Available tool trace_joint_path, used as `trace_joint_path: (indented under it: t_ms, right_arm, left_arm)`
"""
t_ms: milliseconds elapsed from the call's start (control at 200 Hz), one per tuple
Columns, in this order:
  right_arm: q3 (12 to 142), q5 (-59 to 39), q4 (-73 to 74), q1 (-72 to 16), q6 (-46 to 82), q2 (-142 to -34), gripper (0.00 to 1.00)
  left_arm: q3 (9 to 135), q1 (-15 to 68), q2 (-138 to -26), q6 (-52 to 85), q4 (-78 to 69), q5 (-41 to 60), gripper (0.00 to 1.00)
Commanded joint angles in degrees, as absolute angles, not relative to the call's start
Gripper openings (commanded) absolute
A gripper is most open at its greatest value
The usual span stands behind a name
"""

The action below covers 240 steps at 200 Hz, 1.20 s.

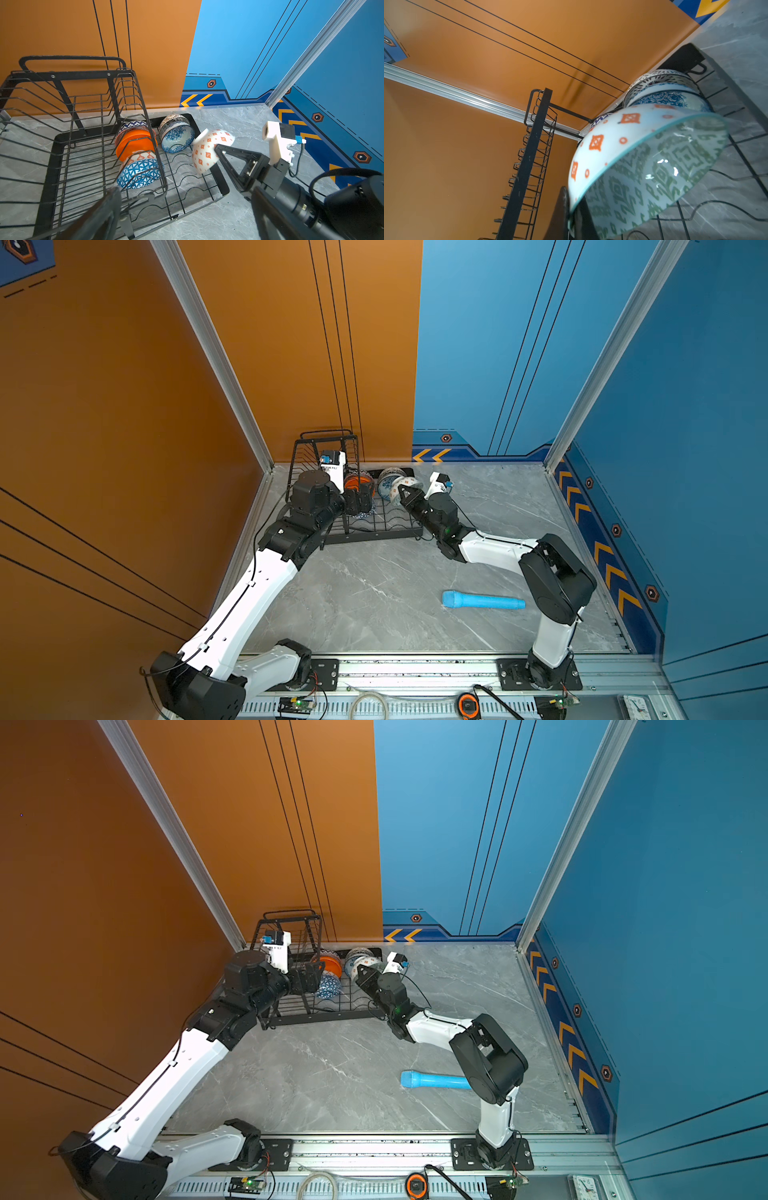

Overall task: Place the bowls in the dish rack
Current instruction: 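Carry the bowl into the rack with the right while the left releases, then lower the bowl into slots beside the blue floral bowl with the right gripper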

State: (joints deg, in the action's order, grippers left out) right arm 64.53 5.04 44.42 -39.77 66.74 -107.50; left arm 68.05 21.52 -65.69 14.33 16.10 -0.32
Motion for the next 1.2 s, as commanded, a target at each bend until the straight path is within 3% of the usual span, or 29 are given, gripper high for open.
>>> trace_joint_path:
  t_ms: [0, 1196]
  right_arm:
    - [68.0, 6.91, 52.73, -39.82, 66.99, -110.46, 0.0]
    - [72.52, 11.55, 59.91, -41.04, 74.88, -124.97, 0.0]
  left_arm:
    - [68.46, 20.57, -66.21, 12.5, 16.2, 2.98, 0.98]
    - [62.98, 12.48, -68.79, 22.05, 8.13, 15.09, 0.98]
